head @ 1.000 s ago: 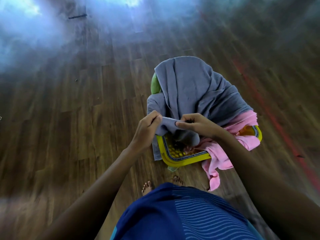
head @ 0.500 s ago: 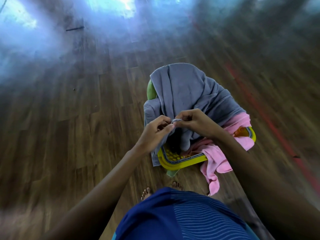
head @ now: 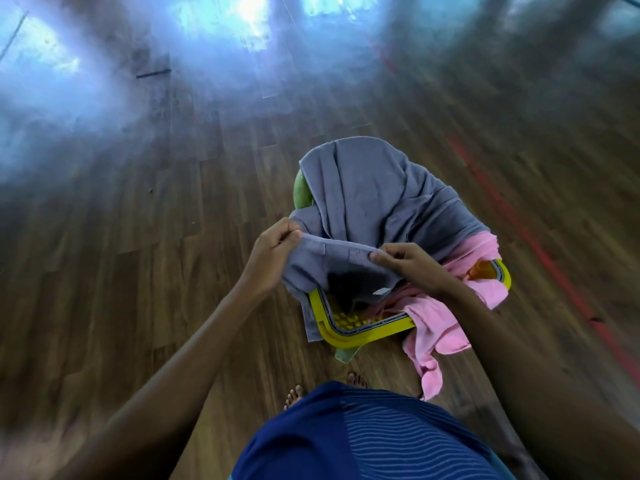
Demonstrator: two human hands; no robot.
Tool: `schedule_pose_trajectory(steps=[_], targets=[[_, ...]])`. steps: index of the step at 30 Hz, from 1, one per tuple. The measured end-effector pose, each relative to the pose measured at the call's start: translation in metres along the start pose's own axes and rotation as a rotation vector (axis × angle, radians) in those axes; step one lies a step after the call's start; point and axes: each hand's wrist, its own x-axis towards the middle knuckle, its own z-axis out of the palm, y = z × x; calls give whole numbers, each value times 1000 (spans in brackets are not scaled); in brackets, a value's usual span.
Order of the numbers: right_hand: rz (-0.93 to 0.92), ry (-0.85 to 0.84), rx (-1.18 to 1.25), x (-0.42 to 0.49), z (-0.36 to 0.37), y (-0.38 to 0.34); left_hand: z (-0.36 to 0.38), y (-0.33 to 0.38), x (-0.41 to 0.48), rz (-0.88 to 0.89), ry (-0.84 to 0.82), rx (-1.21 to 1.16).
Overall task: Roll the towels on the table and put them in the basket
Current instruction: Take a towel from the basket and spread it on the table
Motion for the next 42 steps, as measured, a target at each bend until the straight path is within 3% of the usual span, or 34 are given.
schedule_pose_trajectory(steps=[4,10,14,21,26,33,38,42], targets=[[-104,13,-11,3,-10,-31,4,-16,-7,-63,-48,73],[-189,-107,-126,15,-1,-73,30,10,0,35,-277,63],[-192,-92,-118,19,-5,-77,33,27,8,29,-304,-24],[-57,-118,-4,11,-15,-54,21,35,14,48,-90,-114],[-72,62,146,8,-15,-38,10,25,14,44,-67,-124],[-236,37,-59,23,-10,-83,20,40,24,16,-107,-143],[-259,32,-146,32,-11,-99,17,60,36,89,-55,-156],[-256,29,-216,34,-10,-100,11,63,43,74,-110,-108]])
